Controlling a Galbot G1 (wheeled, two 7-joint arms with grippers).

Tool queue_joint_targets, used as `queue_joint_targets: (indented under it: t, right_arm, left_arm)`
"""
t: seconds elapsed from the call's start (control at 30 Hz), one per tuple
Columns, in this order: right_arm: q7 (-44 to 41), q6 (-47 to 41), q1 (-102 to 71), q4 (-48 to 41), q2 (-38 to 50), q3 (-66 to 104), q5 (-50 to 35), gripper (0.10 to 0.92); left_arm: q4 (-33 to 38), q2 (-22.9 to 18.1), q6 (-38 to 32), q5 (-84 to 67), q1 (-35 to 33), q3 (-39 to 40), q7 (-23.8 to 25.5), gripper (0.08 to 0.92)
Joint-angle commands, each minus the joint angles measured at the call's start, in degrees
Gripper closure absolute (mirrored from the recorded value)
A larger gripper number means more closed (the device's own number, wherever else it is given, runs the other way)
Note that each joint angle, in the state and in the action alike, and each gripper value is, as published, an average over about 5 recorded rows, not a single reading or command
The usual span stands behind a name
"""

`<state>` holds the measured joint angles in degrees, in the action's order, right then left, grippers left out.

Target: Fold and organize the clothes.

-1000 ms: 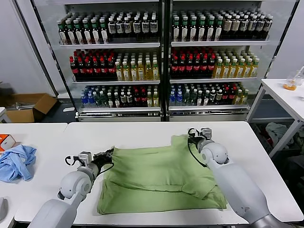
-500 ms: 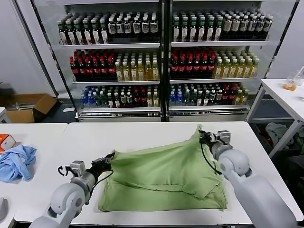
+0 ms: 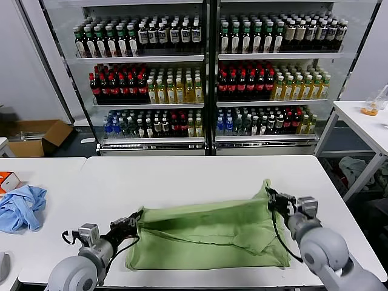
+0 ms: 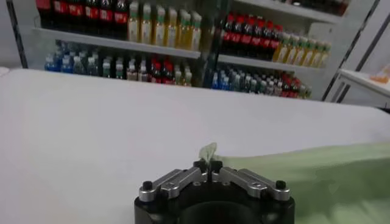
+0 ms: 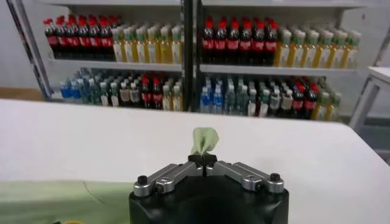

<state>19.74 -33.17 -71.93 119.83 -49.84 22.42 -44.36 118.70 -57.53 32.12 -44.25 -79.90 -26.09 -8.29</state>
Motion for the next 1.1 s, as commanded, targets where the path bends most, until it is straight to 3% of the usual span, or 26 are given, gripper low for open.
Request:
queue_joint_targets:
  t: [0.03,0.2,0.3,0.53,0.7,1.1]
  right_arm:
    - [2.0,0.0,-12.3,5.3,0.3,4.5,0.8,0.92]
    - [1.6,-0.1,-10.9,3.8,-0.5,2.4,2.7,0.92]
    - [1.3,0.0,-10.2,3.9,-0.8,1.6,3.9,0.89]
    - [0.1,0.0,-12.0,6.6,-1.0,2.9,5.1,0.691]
    - [-0.3,0.0,-13.9,8.1,-1.5,3.9,5.0,0.535]
    - [-0.2,0.0,-14.4,7.9,-1.6,3.4,4.9,0.22]
  left_arm:
    - [1.5,0.0,0.9,1.4,-4.0,-0.8,0.0,0.908]
    - [1.1,-0.8,0.8,4.6,-3.7,0.1,0.3,0.906]
    - [1.4,-1.5,-0.3,8.2,-4.1,0.7,-0.6,0.855]
    - [5.8,-5.3,-6.5,16.6,-9.3,1.9,-7.0,0.631]
    - [4.0,-10.6,-8.7,23.7,-10.0,3.6,-10.6,0.501]
    - [-2.3,-15.3,-8.7,28.0,-8.6,5.4,-12.0,0.193]
